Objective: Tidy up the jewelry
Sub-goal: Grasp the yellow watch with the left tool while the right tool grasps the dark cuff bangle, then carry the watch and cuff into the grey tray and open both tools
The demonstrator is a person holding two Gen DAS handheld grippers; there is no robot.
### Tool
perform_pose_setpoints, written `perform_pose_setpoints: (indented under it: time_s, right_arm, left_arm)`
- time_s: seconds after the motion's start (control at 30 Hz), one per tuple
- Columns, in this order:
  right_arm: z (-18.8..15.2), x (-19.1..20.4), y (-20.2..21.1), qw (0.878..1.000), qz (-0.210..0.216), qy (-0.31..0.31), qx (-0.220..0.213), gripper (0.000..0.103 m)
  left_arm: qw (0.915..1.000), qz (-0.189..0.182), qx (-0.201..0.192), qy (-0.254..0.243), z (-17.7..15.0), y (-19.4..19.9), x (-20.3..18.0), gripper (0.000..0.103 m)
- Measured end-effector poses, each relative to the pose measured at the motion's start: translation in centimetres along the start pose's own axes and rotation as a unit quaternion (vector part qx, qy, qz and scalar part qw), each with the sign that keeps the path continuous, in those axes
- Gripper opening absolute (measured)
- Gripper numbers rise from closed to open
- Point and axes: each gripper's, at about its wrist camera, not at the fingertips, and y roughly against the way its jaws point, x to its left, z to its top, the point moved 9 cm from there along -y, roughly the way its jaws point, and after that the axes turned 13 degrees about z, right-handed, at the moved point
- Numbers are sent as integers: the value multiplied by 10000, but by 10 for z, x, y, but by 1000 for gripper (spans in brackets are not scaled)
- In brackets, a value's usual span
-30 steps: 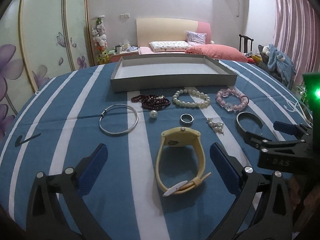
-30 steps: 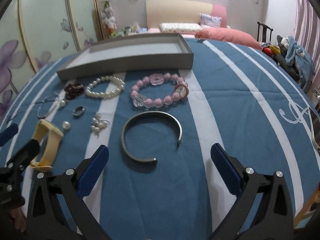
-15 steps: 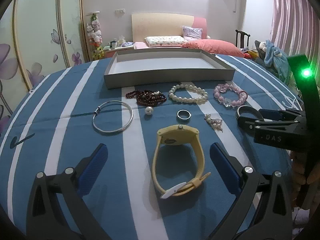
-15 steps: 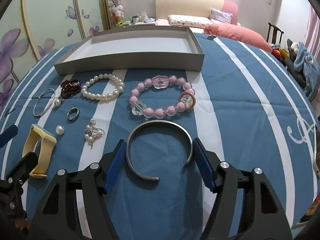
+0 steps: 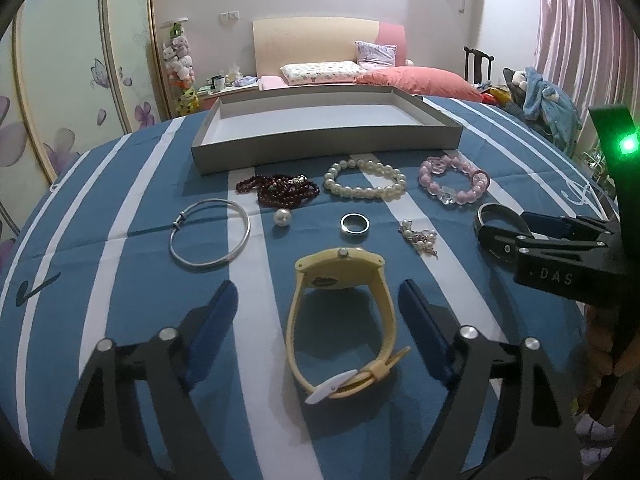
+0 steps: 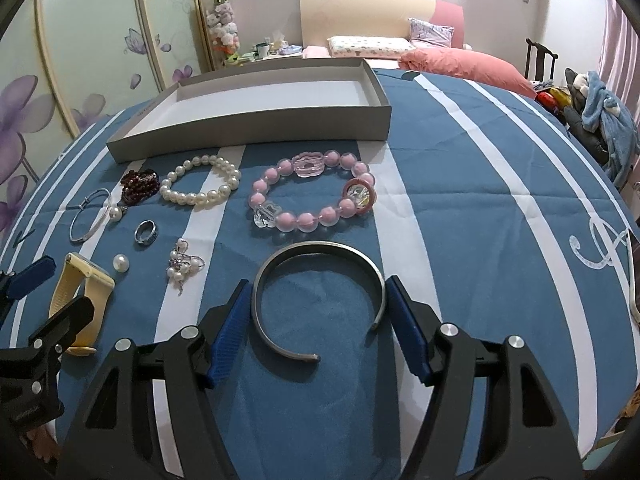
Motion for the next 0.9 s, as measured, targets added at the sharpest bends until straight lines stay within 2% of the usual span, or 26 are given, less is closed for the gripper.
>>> perform_pose_setpoints:
  time_s: [0.3, 0.37, 0.43, 0.53, 0.9]
  right_arm:
    - [0, 1, 0, 10000, 22, -2, -11, 67]
    - [0, 2, -1, 10000, 34, -3, -17, 67]
    - [-1, 3, -1, 10000, 46, 3, -24, 67]
    - [0, 4, -1, 10000, 86, -1, -32, 67]
    - [-1, 9, -2, 9998, 188, -6, -56, 67]
  left_arm:
    - [9999, -62, 8, -87, -3, 3, -5, 69]
    - [9999, -81, 39, -111, -5, 1, -8, 63]
    - [9998, -177, 76, -84, -5, 0, -9, 50]
    - [9998, -174, 78, -26, -4, 0, -7, 42]
    - [9996, -132, 13, 245, 1, 3, 11, 40]
